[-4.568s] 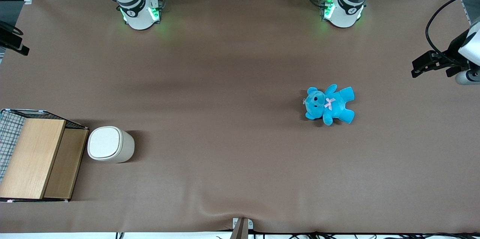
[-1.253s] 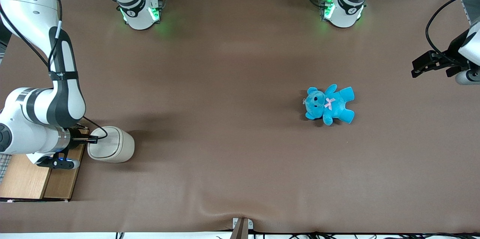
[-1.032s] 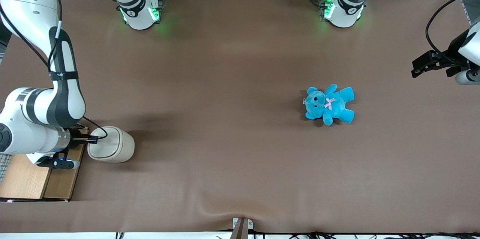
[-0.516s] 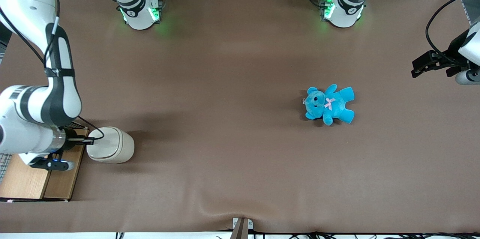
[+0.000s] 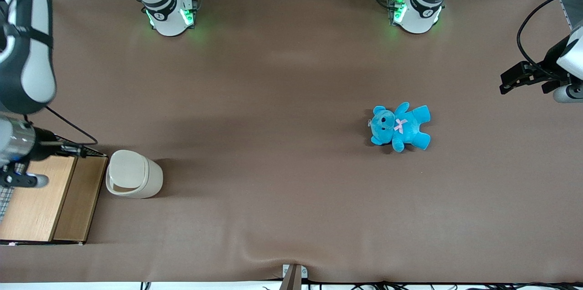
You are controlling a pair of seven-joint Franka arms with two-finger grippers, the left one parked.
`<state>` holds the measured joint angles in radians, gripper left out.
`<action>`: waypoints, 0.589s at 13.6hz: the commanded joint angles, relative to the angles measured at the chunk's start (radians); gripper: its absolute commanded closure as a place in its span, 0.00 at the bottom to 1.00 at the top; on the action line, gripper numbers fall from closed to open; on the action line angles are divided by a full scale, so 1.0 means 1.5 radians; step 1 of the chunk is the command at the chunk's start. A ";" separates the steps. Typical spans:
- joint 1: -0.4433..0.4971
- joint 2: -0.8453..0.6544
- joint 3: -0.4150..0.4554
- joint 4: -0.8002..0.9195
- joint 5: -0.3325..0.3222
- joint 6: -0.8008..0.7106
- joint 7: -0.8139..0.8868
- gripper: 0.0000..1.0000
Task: Open trash can with right arm
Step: 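Lift the right gripper up and away from the opened trash can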
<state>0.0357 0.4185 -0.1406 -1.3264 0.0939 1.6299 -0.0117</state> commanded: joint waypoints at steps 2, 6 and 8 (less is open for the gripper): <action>-0.004 -0.074 -0.002 -0.017 -0.004 -0.067 -0.002 1.00; -0.005 -0.173 -0.003 -0.023 -0.006 -0.167 0.001 1.00; -0.001 -0.212 -0.001 -0.025 -0.021 -0.189 0.003 1.00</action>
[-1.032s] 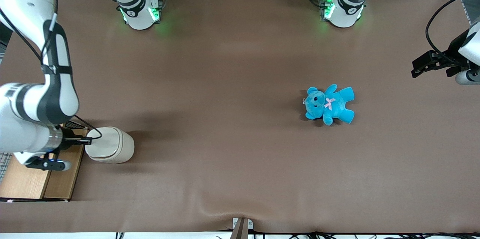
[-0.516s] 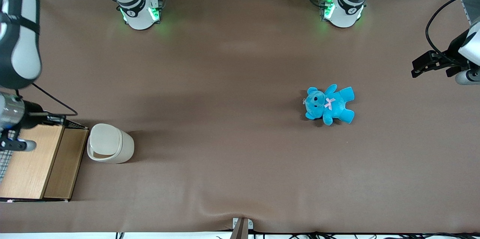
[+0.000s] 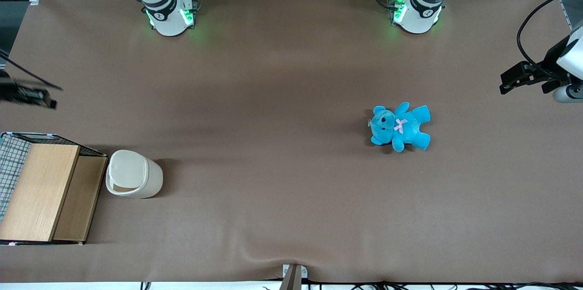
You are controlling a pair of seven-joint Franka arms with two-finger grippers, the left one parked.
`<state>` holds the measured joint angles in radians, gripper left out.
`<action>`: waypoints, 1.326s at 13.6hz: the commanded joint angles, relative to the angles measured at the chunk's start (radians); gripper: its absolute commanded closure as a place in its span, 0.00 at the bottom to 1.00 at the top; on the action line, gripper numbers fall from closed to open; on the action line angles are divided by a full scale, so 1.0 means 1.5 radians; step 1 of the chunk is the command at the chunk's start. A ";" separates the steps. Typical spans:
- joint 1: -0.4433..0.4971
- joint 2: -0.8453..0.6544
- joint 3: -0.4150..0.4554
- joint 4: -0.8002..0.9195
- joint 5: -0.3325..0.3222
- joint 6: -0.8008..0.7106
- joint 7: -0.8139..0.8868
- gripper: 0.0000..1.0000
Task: Open trash can with right arm
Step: 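Lift the right gripper up and away from the opened trash can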
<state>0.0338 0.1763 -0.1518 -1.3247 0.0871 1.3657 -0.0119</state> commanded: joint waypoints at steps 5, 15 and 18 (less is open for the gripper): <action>-0.004 -0.105 0.004 -0.027 -0.025 -0.065 0.004 1.00; 0.003 -0.146 0.010 -0.092 -0.062 -0.022 0.005 0.01; 0.001 -0.142 0.009 -0.087 -0.061 -0.022 0.005 0.00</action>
